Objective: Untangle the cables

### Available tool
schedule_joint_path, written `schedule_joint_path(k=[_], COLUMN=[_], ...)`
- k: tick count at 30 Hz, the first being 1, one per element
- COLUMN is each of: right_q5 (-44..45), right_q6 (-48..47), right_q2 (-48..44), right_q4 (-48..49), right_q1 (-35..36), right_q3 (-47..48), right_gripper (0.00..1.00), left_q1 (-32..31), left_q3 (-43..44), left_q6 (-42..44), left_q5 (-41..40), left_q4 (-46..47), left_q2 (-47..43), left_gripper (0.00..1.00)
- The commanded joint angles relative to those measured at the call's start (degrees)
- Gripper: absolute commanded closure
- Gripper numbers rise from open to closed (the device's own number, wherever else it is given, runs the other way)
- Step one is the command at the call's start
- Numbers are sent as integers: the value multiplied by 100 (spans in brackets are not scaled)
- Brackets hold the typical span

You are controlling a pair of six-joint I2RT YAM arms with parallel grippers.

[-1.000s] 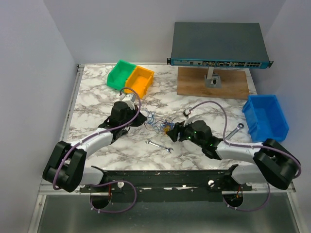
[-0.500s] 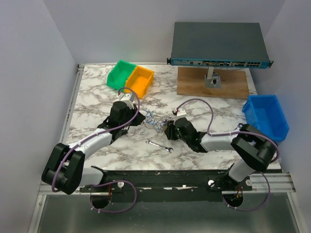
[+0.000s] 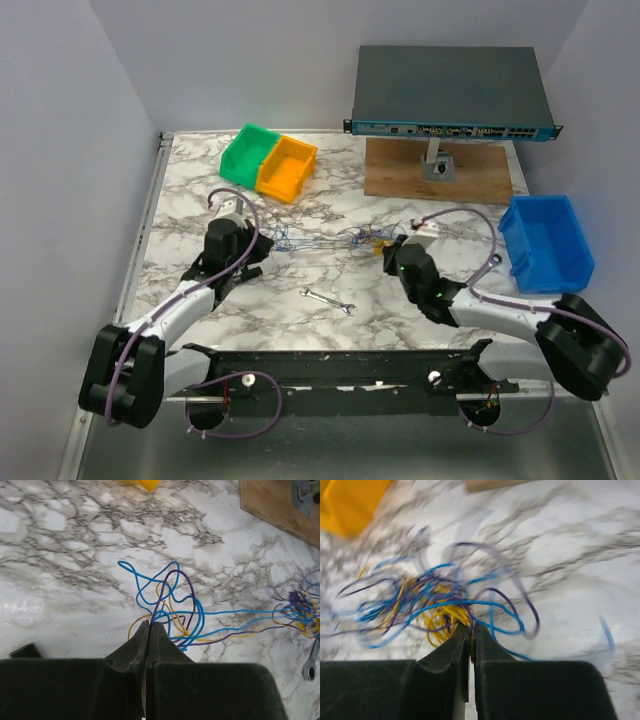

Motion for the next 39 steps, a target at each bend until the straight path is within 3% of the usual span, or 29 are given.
schedule_joint_path(k=[1,4,9,15,17,19,23,25,33,39], right_q5=[1095,1476,1929,1373,1005,584,-210,-437,-1228,-1310], right_q6=[859,1358,1688,1156,891,678,281,197,-152,-182], right_q2=[-949,-1653,-2310,-1945,-1823,-1726,-1581,-1498,-1401,-1673], right_q4=[-323,-533,-684,-550,-444,-225,233,308,567,675], right_q1=[-887,-1252,-1291,-1295,-1295,-1295,-1299,-1295,-1295,-1301], right_q3=[-628,-980,-1304,-1050,-963,-958,-1007,-985,-945,-1083], right_gripper=[99,99,99,99,99,99,99,99,99,99], left_q1=[310,345,356,357,355,341,253,112,-965,-1133], left_q3=[-560,-673,-796,-755,-655,-568,-459,-371,122,733], left_q6=[-390,-492,-601,-308,-116,-13,56,166,1047,1137], left_q5=[-730,-1172,-1541,-880,-300,195,561,572,683,1020], left_q4=[164,24,-113,269,408,595,744,691,652,263], left_q2=[-763,-1037,-1363,-1207,-1038,-840,-580,-530,-278,513], left_gripper=[100,100,100,100,100,91,60,52,42,37])
